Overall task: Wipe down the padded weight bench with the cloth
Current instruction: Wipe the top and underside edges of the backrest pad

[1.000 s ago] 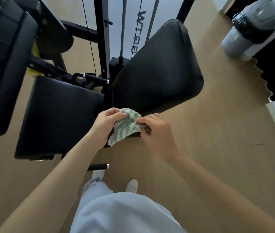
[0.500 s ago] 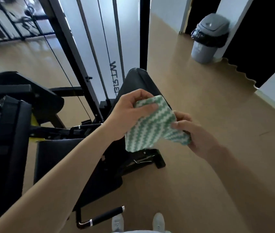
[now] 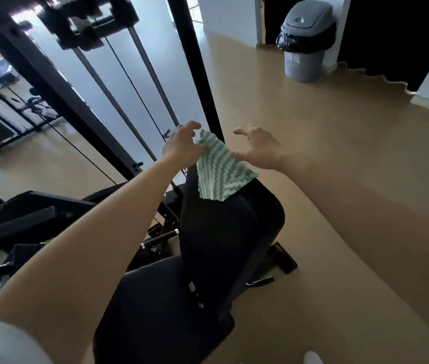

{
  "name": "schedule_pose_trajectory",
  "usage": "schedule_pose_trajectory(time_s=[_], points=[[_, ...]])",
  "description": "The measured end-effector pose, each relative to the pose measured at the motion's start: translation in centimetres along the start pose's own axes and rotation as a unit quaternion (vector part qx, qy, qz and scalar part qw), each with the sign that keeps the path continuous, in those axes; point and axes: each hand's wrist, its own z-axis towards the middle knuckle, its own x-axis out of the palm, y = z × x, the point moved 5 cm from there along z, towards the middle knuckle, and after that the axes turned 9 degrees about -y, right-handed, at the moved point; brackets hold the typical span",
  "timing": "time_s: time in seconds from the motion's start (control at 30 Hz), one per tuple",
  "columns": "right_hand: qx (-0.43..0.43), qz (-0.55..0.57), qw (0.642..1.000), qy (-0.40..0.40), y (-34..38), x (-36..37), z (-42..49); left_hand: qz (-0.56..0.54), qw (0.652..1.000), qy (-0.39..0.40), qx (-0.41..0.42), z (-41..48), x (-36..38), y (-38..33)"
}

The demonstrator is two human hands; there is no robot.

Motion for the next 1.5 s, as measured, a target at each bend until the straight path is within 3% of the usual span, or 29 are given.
schedule_pose_trajectory(time_s=[0.1,0.23,0.33,0.57,0.8,0.93,1.17,1.37,1.5], points=[[0.035,0.065,0.997,0.037,0.4,1.9,-1.5,-0.009,0.995,0.013,0.100,1.1,1.1,-0.3],[0.046,0.012,0.992,0.115,1.5,4.7,-2.8,0.097,0.964,0.164,0.185,1.0,4.6,-1.5],[0.040,-0.029,0.991,0.128,1.0,5.3,-3.2,0.144,0.952,0.141,0.232,1.3,6.2,-0.7],[0.038,-0.058,0.990,0.123,-0.7,4.6,-7.2,0.116,0.950,0.115,0.265,-2.5,5.8,-3.0],[0.027,-0.081,0.995,0.053,-1.6,3.3,-14.1,0.092,0.947,0.062,0.302,-7.4,6.4,-4.8],[-0.014,-0.010,0.994,-0.108,-2.2,5.0,-17.9,0.080,0.938,0.020,0.338,-10.4,6.7,-5.9],[0.018,0.143,0.952,-0.272,-3.6,12.5,-21.6,0.036,0.885,-0.104,0.452,-15.5,7.5,-6.9],[0.080,0.132,0.949,-0.274,-4.7,17.8,-23.5,0.061,0.811,-0.144,0.564,-18.7,8.8,-6.4],[0.111,0.169,0.949,-0.241,-6.1,18.8,-26.4,0.073,0.791,-0.173,0.582,-19.2,9.6,-5.6]])
